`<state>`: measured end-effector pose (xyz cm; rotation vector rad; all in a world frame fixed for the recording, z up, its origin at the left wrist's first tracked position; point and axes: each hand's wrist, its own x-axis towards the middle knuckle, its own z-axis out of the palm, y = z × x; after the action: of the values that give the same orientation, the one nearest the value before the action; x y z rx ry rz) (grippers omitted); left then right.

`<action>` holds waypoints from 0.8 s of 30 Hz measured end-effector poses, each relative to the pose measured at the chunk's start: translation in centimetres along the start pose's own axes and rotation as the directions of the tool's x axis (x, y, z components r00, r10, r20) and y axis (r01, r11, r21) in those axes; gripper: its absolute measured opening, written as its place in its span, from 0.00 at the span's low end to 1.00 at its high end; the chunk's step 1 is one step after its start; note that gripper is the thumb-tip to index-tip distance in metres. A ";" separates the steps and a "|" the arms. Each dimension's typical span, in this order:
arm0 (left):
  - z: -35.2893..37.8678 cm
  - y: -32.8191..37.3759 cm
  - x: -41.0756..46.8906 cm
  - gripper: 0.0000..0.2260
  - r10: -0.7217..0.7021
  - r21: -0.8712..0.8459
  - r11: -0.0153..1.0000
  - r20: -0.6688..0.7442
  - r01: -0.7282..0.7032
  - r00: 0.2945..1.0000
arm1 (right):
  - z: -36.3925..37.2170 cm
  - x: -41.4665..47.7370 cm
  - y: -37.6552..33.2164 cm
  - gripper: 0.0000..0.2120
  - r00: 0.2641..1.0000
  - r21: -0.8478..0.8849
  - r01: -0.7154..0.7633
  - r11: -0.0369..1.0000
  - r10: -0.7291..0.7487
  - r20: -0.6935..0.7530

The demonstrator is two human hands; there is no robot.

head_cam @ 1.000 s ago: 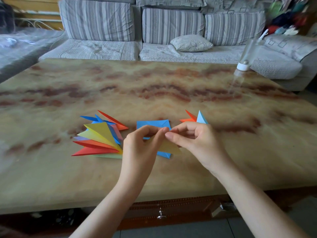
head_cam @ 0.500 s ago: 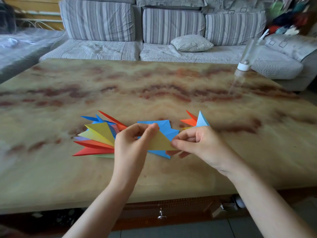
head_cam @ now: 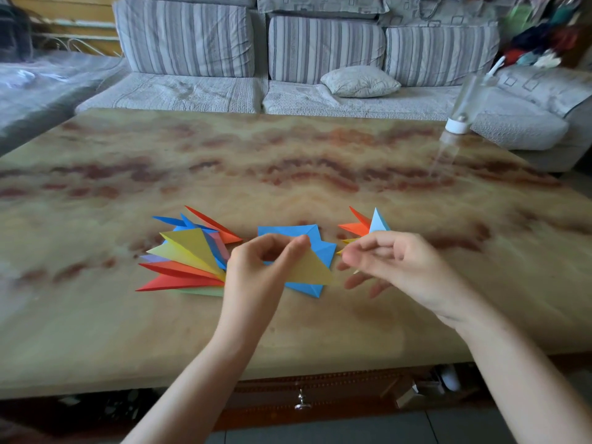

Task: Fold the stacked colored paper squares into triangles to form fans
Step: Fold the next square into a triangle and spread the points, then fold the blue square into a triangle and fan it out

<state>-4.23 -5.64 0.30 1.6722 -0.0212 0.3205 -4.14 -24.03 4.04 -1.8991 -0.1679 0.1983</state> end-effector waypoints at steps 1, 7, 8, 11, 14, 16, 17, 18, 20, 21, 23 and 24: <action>0.1 -0.2 0.1 0.09 -0.008 -0.002 1.000 0.004 0.008 1.000 | 0.5 0.0 0.0 0.19 1.000 -0.021 -0.007 1.000 0.008 0.016; 0.1 -0.2 0.2 0.11 -0.068 0.042 0.997 0.133 0.063 0.989 | 0.0 0.3 0.5 0.03 0.992 -0.140 -0.094 0.986 0.105 0.068; -0.1 -0.3 0.3 0.14 -0.073 0.113 0.992 0.154 0.055 0.985 | -0.7 0.1 0.5 0.03 0.986 -0.155 -0.128 0.979 0.142 0.082; -1.3 -0.9 1.0 0.15 0.017 0.502 0.862 0.119 -0.075 0.993 | -2.5 -0.1 0.8 0.05 0.969 -0.212 -0.217 0.953 0.236 0.069; -1.8 -1.7 1.3 0.17 0.094 0.744 0.646 0.143 -0.170 0.985 | -3.7 0.0 1.6 0.06 0.955 -0.276 -0.282 0.919 0.297 0.015; -1.6 -2.1 1.2 0.21 0.057 0.788 0.597 0.147 -0.152 0.988 | -4.1 0.2 2.2 0.06 0.944 -0.312 -0.322 0.894 0.327 -0.039; -1.5 -2.2 1.1 0.22 0.041 0.800 0.582 0.146 -0.143 0.988 | -4.2 0.3 2.4 0.06 0.941 -0.323 -0.334 0.885 0.335 -0.054; -1.4 -2.3 1.0 0.24 0.035 0.810 0.569 0.147 -0.141 0.989 | -4.3 0.4 2.6 0.06 0.938 -0.332 -0.341 0.879 0.340 -0.063; -1.3 -2.3 1.0 0.25 0.034 0.822 0.552 0.143 -0.138 0.989 | -4.3 0.5 2.7 0.08 0.933 -0.361 -0.355 0.862 0.352 -0.077; -1.3 -2.4 1.1 0.26 0.040 0.828 0.543 0.139 -0.138 0.989 | -4.3 0.5 2.6 0.09 0.931 -0.390 -0.359 0.848 0.354 -0.089; -1.3 -2.4 1.3 0.26 0.048 0.837 0.531 0.127 -0.133 0.991 | -4.3 0.4 2.0 0.11 0.942 -0.433 -0.333 0.838 0.313 -0.119; -1.4 -2.4 1.4 0.26 0.053 0.834 0.536 0.120 -0.130 0.991 | -4.3 0.4 1.6 0.11 0.956 -0.412 -0.292 0.863 0.264 -0.126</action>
<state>-2.63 -3.70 -1.61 2.6822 -0.0149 0.3693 -2.82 -28.44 3.87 -2.3652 0.1230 0.3145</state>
